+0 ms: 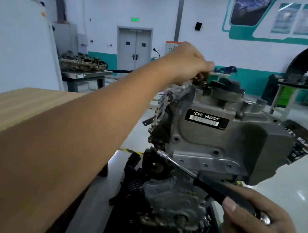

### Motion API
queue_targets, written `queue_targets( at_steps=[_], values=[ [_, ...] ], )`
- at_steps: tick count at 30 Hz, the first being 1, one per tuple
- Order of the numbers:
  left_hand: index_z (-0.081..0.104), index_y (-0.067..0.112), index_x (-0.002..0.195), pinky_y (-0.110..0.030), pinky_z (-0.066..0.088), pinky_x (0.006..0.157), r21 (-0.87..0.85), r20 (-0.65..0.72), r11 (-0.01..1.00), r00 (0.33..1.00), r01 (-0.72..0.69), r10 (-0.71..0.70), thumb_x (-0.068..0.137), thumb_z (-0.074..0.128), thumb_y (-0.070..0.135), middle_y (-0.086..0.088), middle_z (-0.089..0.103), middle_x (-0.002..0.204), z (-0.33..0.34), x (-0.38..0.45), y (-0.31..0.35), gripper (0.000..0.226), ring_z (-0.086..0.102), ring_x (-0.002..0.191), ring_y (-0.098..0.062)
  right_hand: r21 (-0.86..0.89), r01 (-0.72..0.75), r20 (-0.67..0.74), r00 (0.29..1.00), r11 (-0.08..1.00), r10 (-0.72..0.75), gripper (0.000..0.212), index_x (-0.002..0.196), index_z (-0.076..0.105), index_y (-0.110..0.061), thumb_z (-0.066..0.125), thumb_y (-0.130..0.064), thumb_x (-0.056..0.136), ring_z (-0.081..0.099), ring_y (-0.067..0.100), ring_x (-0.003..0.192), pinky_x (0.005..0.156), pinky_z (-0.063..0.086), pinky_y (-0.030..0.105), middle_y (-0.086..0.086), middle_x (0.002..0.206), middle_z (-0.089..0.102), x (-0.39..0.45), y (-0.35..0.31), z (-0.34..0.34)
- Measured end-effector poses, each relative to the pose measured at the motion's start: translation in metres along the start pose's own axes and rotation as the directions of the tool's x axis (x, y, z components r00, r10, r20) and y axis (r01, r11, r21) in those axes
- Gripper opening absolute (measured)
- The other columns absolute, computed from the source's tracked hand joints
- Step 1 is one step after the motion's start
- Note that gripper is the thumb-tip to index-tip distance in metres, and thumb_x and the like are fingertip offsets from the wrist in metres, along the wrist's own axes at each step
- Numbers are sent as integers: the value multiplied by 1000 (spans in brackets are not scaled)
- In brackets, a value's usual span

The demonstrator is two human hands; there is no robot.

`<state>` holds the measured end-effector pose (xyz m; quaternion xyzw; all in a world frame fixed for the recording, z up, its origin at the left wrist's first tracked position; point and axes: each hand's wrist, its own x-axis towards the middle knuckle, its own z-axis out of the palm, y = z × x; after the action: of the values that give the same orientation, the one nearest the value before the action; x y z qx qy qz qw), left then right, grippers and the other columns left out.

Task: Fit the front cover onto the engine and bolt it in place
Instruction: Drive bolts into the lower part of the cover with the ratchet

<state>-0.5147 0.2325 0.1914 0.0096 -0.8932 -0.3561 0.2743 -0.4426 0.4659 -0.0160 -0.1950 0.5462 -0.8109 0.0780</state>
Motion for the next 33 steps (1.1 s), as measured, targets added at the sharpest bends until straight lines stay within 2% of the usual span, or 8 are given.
queue_targets(
  at_steps=[4, 9, 12, 19, 24, 27, 29, 33],
  values=[
    [77, 6, 86, -27, 49, 54, -104, -165, 974, 962, 202, -217, 93, 70, 13, -12, 76, 81, -57, -79, -77, 12, 64, 59, -13, 39, -110, 65, 992, 993, 107, 35, 87, 79, -4, 86, -16, 55, 28, 11, 29, 46, 32, 17, 8, 41, 38, 20, 30, 72],
    [78, 16, 74, -15, 43, 44, 294, -331, 873, 899, 388, -288, 78, 84, 13, 6, 69, 54, -175, -185, -129, 8, 58, 43, -3, -23, -231, 97, 968, 973, 232, 9, 82, 78, -5, 84, -10, 79, 29, 14, 35, 41, 25, 23, 2, 52, 45, 37, 76, 176],
    [77, 17, 82, -13, 43, 41, 408, -500, 712, 792, 572, -350, 91, 71, 17, 0, 74, 69, -256, -255, -148, 11, 55, 40, 1, 35, -326, 155, 936, 945, 317, 10, 76, 75, -8, 83, -11, 81, 29, 12, 34, 39, 26, 22, 2, 54, 46, 31, 101, 225],
    [71, 25, 97, -29, 46, 67, 478, -597, 451, 655, 754, -462, 104, 43, 48, 1, 68, 92, -288, -421, -209, 36, 64, 80, -11, 113, -445, 380, 846, 888, 375, 13, 74, 69, -17, 74, -14, 86, 24, 10, 32, 36, 24, 21, 3, 57, 46, -4, 135, 285],
    [35, 42, 145, -53, 47, 98, 591, -595, 168, 567, 789, -570, 79, 19, 94, -6, 49, 139, -257, -442, -262, 86, 45, 130, -33, 184, -444, 470, 823, 877, 318, 13, 80, 67, -11, 74, -19, 72, 23, 9, 30, 36, 25, 18, 5, 61, 43, -19, 146, 303],
    [44, 40, 129, -48, 53, 89, 682, -470, 205, 635, 702, -613, 82, 23, 91, -2, 54, 123, -265, -423, -287, 73, 54, 117, -29, 238, -445, 480, 827, 863, 293, 11, 82, 67, -10, 71, -18, 75, 23, 9, 30, 37, 25, 18, 7, 64, 41, -20, 148, 309],
    [54, 34, 92, -38, 53, 75, 688, -436, 326, 729, 648, -528, 95, 39, 72, 4, 58, 91, -272, -417, -302, 40, 62, 94, -26, 271, -443, 482, 831, 854, 278, 10, 85, 67, -9, 69, -15, 77, 22, 9, 30, 38, 25, 18, 9, 65, 39, -20, 150, 310],
    [44, 26, 56, -31, 37, 59, 728, -423, 363, 797, 582, -430, 100, 51, 52, 10, 46, 58, -283, -412, -321, 52, 56, 69, -22, 242, -459, 502, 813, 855, 295, 11, 88, 68, -7, 66, -13, 79, 22, 9, 30, 37, 25, 18, 9, 64, 39, -18, 149, 302]
  ],
)
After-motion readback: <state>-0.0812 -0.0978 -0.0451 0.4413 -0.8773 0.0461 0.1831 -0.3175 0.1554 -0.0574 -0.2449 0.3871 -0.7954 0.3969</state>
